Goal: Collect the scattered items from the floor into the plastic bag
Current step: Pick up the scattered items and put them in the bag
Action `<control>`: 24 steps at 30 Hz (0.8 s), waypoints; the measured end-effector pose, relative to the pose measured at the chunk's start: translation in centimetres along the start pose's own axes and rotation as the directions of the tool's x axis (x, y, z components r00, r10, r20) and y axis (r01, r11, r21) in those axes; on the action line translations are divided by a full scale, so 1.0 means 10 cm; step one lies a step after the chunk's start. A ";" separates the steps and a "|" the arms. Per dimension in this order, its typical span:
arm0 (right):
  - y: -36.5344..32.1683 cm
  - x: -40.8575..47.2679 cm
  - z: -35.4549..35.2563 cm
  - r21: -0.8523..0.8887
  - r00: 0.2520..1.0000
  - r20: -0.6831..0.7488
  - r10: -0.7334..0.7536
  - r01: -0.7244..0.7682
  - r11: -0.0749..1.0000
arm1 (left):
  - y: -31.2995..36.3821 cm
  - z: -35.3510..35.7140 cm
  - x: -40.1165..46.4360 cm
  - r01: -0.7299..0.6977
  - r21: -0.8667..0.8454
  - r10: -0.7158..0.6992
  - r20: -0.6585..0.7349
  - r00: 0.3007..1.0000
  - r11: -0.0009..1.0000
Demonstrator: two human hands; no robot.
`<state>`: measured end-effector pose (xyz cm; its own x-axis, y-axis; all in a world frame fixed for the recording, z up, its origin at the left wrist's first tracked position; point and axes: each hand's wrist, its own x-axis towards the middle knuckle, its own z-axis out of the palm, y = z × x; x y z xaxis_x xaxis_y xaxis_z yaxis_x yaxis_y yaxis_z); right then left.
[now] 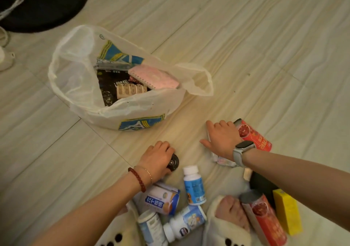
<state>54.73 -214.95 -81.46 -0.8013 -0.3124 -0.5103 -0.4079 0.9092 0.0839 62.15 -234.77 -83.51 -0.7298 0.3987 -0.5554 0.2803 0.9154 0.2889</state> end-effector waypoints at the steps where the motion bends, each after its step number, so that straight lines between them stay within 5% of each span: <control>1: -0.01 0.01 0.02 0.015 1.000 0.008 0.008 -0.008 1.000 | 0.01 0.00 0.00 0.006 0.009 -0.006 -0.009 1.000 1.000; 7: 0.05 0.04 -0.06 0.346 0.995 -0.057 -0.086 0.101 0.933 | -0.02 -0.08 -0.03 0.016 -0.222 -0.027 -0.049 0.998 0.975; 12: 0.02 0.05 -0.39 0.718 0.924 -0.381 0.017 0.284 0.636 | -0.10 -0.38 -0.17 -0.030 -0.528 -0.128 -0.260 0.957 0.848; 16: -0.07 0.11 -0.92 0.823 0.794 -0.537 0.285 0.419 0.383 | -0.11 -0.94 -0.28 -0.242 -0.631 -0.164 -0.514 0.842 0.737; 19: -0.16 0.26 -1.26 0.856 0.782 -0.515 0.352 0.448 0.257 | -0.21 -1.36 -0.33 -0.324 -0.626 -0.301 -0.685 0.664 0.709; 21: -0.24 0.42 -1.36 0.884 0.826 -0.462 0.324 0.399 0.244 | -0.37 -1.56 -0.29 -0.268 -0.620 -0.403 -0.723 0.562 0.738; 24: -0.42 0.66 -1.34 0.916 0.896 -0.362 0.259 0.290 0.277 | -0.66 -1.71 -0.16 -0.077 -0.570 -0.458 -0.727 0.512 0.818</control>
<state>45.30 -224.56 -73.67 -0.9815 -0.1441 -0.1259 0.0558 0.4137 -0.9087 50.80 -242.40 -71.21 -0.9551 -0.2552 0.1506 -0.0694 0.6868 0.7235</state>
